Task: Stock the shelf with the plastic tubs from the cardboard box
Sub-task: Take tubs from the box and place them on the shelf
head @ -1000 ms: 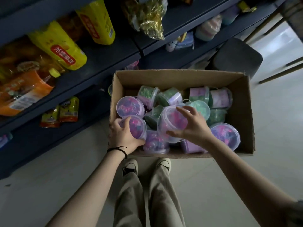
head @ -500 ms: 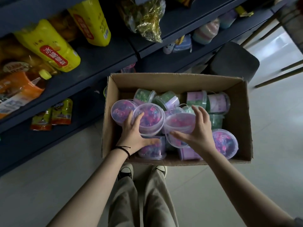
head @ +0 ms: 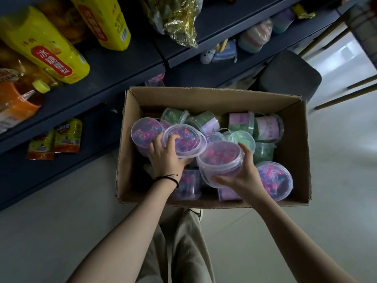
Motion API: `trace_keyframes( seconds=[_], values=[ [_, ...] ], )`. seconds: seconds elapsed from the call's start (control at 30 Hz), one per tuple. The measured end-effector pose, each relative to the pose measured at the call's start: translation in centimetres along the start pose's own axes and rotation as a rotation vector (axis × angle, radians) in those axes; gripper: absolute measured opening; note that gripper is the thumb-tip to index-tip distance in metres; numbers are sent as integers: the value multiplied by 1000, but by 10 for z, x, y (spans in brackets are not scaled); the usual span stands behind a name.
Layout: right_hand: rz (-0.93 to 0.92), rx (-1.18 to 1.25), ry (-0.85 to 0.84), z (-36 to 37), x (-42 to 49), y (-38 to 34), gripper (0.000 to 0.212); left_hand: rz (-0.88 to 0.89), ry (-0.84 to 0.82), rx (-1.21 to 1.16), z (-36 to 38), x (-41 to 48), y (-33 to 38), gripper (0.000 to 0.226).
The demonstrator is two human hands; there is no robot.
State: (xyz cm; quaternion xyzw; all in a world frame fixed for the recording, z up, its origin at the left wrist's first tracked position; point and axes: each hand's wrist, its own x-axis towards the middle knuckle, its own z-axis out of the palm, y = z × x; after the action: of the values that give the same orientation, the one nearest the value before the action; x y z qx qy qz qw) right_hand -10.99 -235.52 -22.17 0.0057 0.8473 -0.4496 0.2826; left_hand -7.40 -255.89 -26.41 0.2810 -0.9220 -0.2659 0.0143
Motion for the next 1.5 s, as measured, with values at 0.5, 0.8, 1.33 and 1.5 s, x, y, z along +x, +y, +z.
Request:
trace_keyframes(
  seconds=[0.5, 0.8, 1.33, 1.5],
  values=[
    [29, 481, 38, -20, 2, -69, 98, -74, -132, -822, -99, 8, 19, 96],
    [-162, 476, -23, -33, -28, -218, 97, 15, -198, -1189, -254, 12, 34, 120],
    [-642, 479, -92, 104, -226, -468, 84, 277, 125, -1261, -569, -73, -92, 104],
    [-741, 437, -101, 163, -269, -533, 101, 246, 195, -1272, -655, -96, -143, 101]
  ],
)
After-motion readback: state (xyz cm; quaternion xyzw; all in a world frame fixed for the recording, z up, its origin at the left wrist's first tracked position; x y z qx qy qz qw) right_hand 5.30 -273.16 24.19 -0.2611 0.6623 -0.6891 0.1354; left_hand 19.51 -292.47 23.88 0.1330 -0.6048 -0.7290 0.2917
